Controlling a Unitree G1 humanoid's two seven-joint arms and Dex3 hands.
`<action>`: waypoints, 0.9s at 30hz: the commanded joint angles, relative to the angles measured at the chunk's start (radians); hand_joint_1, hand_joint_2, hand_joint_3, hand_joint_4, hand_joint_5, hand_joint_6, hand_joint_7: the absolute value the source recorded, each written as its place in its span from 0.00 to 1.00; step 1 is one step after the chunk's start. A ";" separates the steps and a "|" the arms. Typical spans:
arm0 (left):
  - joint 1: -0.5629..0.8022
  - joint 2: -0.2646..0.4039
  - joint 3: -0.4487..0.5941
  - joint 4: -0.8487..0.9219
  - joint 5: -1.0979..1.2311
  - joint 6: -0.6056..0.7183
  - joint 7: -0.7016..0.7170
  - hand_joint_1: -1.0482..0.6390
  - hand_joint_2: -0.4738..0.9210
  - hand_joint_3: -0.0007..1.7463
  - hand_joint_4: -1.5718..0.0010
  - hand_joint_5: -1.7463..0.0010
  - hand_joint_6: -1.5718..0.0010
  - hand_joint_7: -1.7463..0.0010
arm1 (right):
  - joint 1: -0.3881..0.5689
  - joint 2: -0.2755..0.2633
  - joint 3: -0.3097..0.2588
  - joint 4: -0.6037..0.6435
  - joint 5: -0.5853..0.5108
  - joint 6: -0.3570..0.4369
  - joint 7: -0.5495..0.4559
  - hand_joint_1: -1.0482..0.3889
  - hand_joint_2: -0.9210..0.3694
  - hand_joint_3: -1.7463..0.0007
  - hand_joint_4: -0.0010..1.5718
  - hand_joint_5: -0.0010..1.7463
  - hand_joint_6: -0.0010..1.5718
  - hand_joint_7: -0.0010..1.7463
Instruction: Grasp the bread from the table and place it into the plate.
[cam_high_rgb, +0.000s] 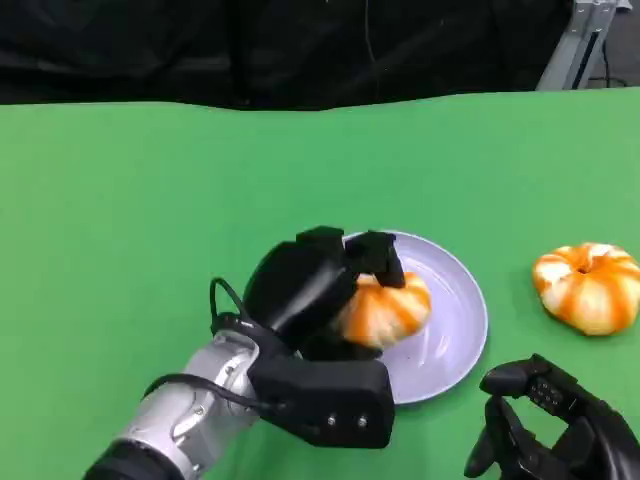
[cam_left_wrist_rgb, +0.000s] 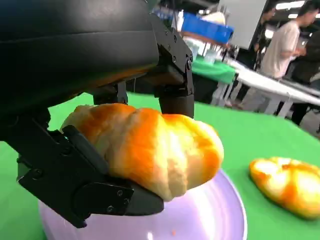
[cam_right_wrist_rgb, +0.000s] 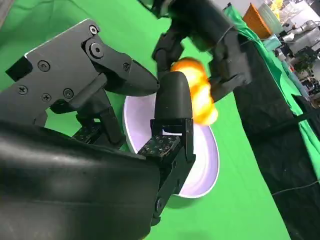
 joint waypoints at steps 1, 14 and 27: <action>-0.023 0.009 -0.002 0.027 -0.022 -0.002 -0.053 0.61 0.93 0.23 0.59 0.00 0.59 0.06 | 0.005 -0.008 -0.009 -0.003 0.008 -0.011 0.008 0.61 0.31 0.36 0.59 0.90 0.52 0.79; 0.023 0.094 -0.056 -0.065 0.014 0.139 -0.329 0.06 1.00 0.35 1.00 1.00 0.91 1.00 | 0.009 -0.011 -0.017 -0.009 0.015 -0.002 0.014 0.61 0.31 0.38 0.59 0.90 0.53 0.80; 0.170 0.058 0.136 -0.257 -0.360 0.155 -0.485 0.18 1.00 0.27 0.99 1.00 0.87 0.98 | 0.014 -0.010 -0.015 -0.028 0.009 0.013 0.002 0.62 0.30 0.38 0.60 0.90 0.53 0.80</action>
